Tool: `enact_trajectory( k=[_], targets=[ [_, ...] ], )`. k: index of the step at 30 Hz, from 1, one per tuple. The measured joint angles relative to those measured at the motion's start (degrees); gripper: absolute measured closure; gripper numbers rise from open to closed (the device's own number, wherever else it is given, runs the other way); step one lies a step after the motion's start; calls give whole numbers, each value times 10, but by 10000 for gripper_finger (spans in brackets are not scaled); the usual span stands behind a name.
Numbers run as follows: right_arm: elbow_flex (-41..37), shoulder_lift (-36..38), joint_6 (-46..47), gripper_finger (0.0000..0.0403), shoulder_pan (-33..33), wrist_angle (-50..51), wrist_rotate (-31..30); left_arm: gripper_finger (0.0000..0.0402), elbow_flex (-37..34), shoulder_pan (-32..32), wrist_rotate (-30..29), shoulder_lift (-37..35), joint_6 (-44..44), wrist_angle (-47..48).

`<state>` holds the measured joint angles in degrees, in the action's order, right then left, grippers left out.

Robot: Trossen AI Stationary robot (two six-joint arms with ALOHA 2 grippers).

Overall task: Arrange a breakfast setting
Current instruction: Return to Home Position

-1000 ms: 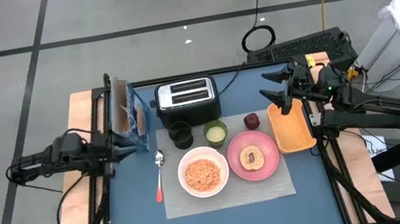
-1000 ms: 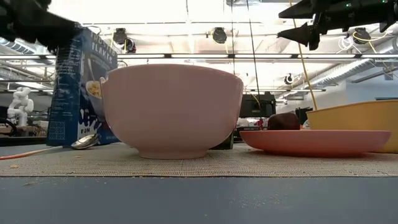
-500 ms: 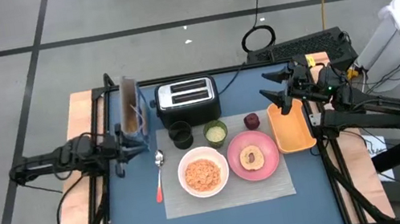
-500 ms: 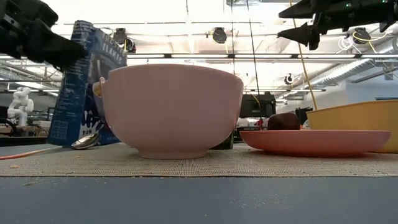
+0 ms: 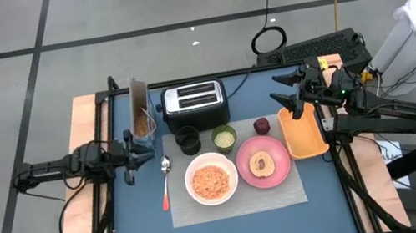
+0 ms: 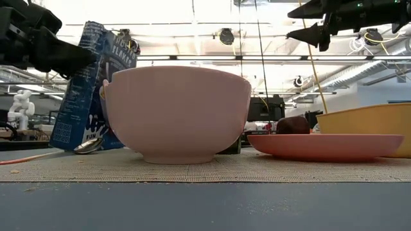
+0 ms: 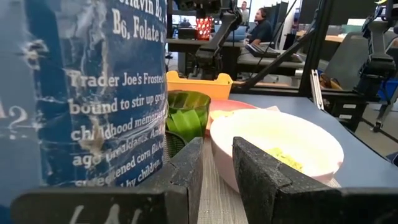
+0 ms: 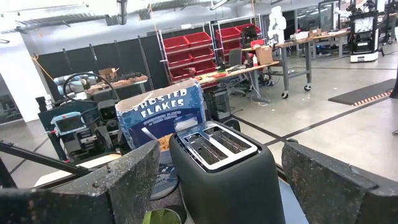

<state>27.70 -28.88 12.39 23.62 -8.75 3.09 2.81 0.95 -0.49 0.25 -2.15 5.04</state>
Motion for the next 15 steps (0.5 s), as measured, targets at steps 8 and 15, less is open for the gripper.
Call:
enact_trajectory(
  k=[8, 15],
  targets=[
    [0, 0, 0, 79, 0, 6, 2, 307, 0, 0, 1, 0, -19, 1],
    [0, 0, -9, 124, 0, 9, 68, 307, 0, 0, 2, 0, -29, 2]
  ],
)
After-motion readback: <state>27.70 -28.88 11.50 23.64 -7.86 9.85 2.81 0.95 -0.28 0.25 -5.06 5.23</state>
